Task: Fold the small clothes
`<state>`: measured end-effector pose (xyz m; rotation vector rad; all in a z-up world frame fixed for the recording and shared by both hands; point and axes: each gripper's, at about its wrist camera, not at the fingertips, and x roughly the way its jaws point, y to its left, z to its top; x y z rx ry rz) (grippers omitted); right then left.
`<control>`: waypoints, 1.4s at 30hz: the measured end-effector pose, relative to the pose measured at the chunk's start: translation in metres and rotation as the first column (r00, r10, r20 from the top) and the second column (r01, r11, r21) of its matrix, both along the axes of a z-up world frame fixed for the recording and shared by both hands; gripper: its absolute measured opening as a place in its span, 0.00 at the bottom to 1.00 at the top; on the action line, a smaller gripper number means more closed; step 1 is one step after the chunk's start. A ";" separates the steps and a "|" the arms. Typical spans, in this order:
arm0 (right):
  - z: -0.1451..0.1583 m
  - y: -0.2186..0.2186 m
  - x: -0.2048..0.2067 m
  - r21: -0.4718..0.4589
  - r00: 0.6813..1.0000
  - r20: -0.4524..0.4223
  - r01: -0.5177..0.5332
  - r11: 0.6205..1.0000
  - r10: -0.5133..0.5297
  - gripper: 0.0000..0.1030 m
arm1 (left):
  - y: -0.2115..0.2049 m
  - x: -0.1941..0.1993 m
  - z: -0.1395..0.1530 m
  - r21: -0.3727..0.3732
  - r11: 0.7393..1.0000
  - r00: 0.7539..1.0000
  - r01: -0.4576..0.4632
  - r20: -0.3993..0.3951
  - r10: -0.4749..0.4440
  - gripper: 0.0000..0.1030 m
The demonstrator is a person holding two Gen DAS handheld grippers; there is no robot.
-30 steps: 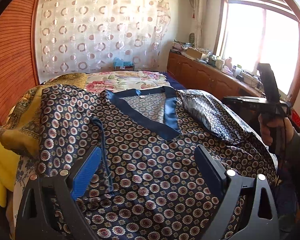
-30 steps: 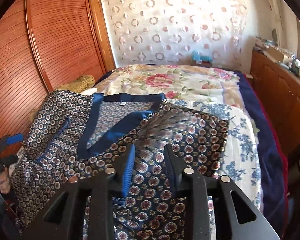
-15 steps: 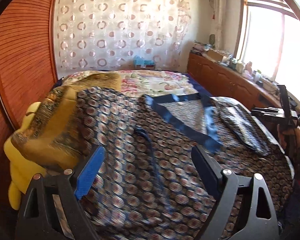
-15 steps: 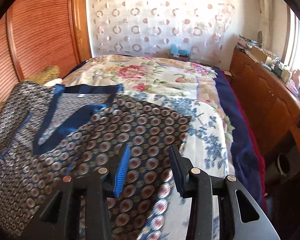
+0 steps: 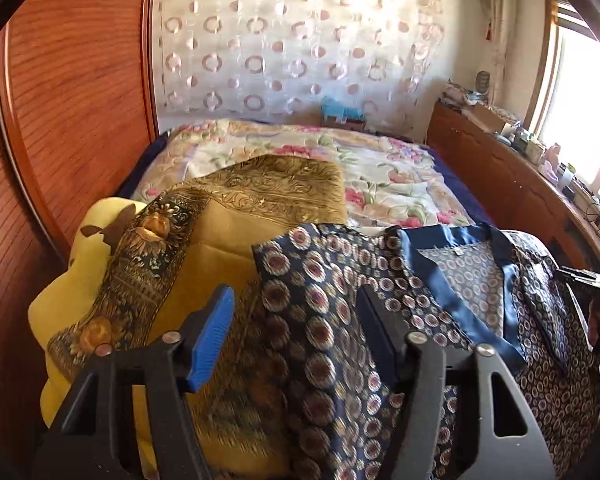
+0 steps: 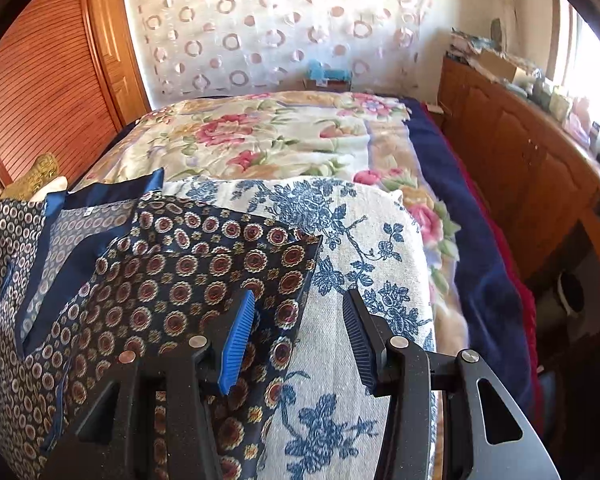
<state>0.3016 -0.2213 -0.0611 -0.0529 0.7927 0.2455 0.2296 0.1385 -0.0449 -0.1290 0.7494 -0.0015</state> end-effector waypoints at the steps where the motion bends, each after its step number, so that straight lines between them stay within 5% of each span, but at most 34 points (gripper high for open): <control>1: -0.002 0.000 0.003 0.006 1.000 -0.006 0.003 1.000 -0.003 0.46 | 0.002 0.005 -0.002 -0.002 1.000 1.000 0.001 -0.017 -0.001 0.59; 6: -0.006 -0.002 0.012 0.041 0.999 -0.036 -0.008 0.999 0.010 0.47 | 0.009 0.019 -0.014 -0.061 0.998 0.996 0.008 -0.089 -0.013 0.42; 13: -0.004 0.002 0.022 0.036 0.998 -0.057 -0.022 0.999 0.024 0.46 | 0.002 0.021 -0.014 -0.035 0.999 0.994 0.042 -0.098 -0.045 0.22; 15: -0.004 0.007 0.022 0.012 0.998 -0.059 -0.025 1.000 0.025 0.17 | -0.001 0.019 -0.009 -0.009 0.999 0.995 0.050 -0.083 -0.050 0.07; 18: 0.001 0.014 0.016 -0.024 0.998 -0.034 -0.045 0.999 0.044 0.03 | -0.009 0.013 0.002 0.026 0.997 0.996 0.074 -0.047 -0.073 0.04; 24: 0.033 0.020 -0.021 -0.006 0.992 0.084 -0.091 0.996 0.091 0.01 | -0.032 -0.010 0.034 0.044 0.989 0.989 0.140 0.034 -0.142 0.03; 32: 0.080 0.008 -0.126 0.050 0.956 0.234 -0.196 0.979 0.179 0.01 | -0.057 -0.095 0.078 0.008 0.970 0.951 0.244 0.194 -0.241 0.03; 37: 0.071 -0.016 -0.196 0.064 0.942 0.250 -0.248 0.967 0.225 0.01 | -0.049 -0.161 0.074 -0.022 0.969 0.941 0.246 0.246 -0.234 0.03; 42: 0.044 -0.060 -0.247 0.101 0.961 0.196 -0.216 0.971 0.194 0.01 | -0.030 -0.206 0.050 -0.072 0.973 0.953 0.220 0.230 -0.199 0.03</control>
